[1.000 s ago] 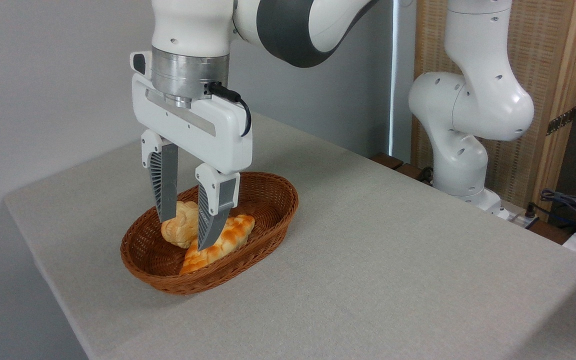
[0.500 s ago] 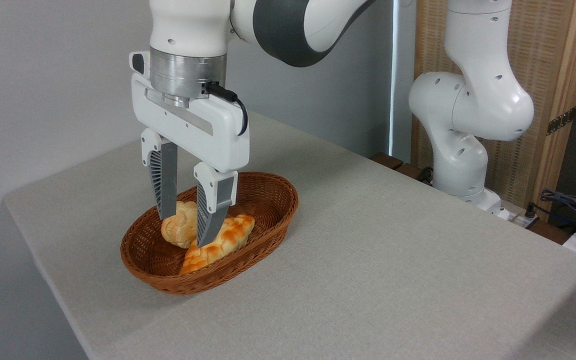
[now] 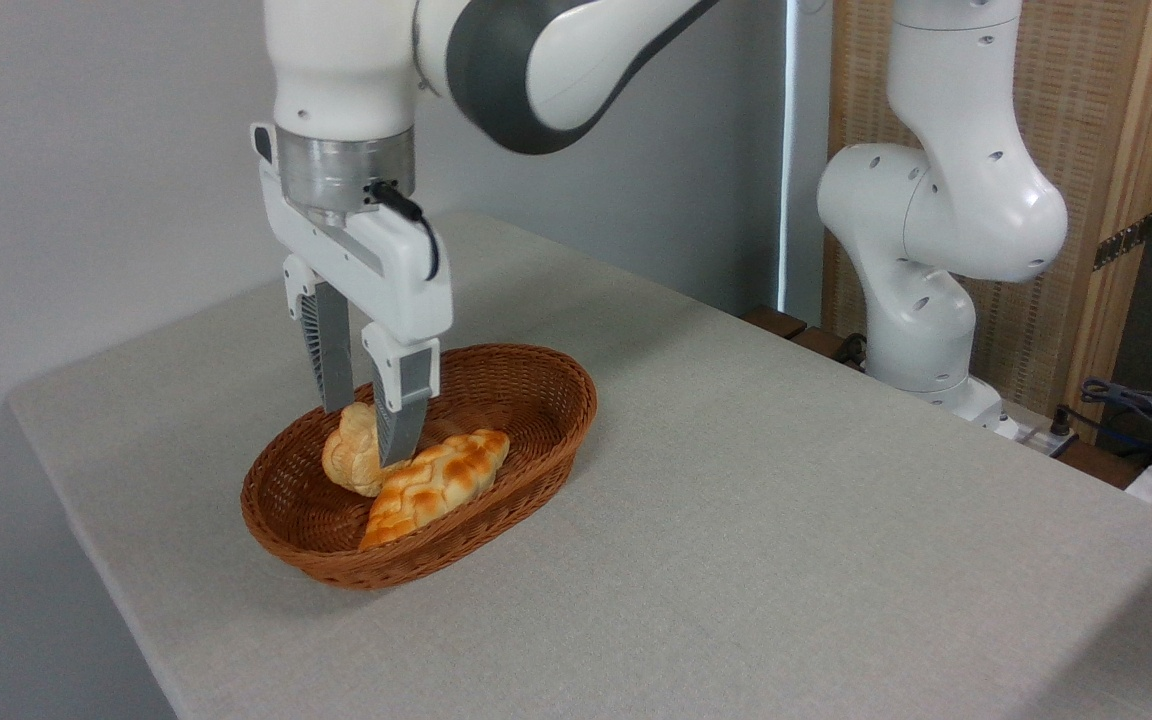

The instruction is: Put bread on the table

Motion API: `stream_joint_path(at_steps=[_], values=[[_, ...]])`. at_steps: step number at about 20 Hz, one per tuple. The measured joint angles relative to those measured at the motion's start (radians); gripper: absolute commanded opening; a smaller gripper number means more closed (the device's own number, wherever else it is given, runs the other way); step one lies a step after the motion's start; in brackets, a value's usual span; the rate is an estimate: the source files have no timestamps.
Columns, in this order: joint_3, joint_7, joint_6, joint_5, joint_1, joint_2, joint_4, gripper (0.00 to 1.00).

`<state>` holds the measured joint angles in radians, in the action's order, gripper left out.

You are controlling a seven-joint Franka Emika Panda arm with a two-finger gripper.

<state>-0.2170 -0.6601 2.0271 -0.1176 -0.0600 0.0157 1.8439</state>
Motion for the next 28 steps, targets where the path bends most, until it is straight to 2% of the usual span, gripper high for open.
stream_joint_path(at_steps=[3,6,8,13,22,24,25,26,27,28], values=[[-0.045,0.053,0.0,-0.001,0.001,0.014,0.003,1.0],[-0.096,0.189,-0.007,-0.001,0.003,0.032,0.004,1.0],[-0.113,0.227,-0.017,-0.001,0.003,0.04,0.004,1.0],[-0.145,0.254,-0.028,-0.001,0.004,0.066,0.006,1.0],[-0.149,0.254,-0.028,-0.001,0.006,0.116,0.007,0.99],[-0.151,0.254,-0.027,0.0,0.007,0.123,0.007,0.9],[-0.151,0.254,-0.026,0.0,0.007,0.125,0.007,0.73],[-0.151,0.254,-0.022,0.0,0.007,0.129,0.007,0.64],[-0.151,0.254,-0.019,0.0,0.007,0.131,0.007,0.48],[-0.151,0.254,-0.012,0.0,0.007,0.134,0.007,0.4]])
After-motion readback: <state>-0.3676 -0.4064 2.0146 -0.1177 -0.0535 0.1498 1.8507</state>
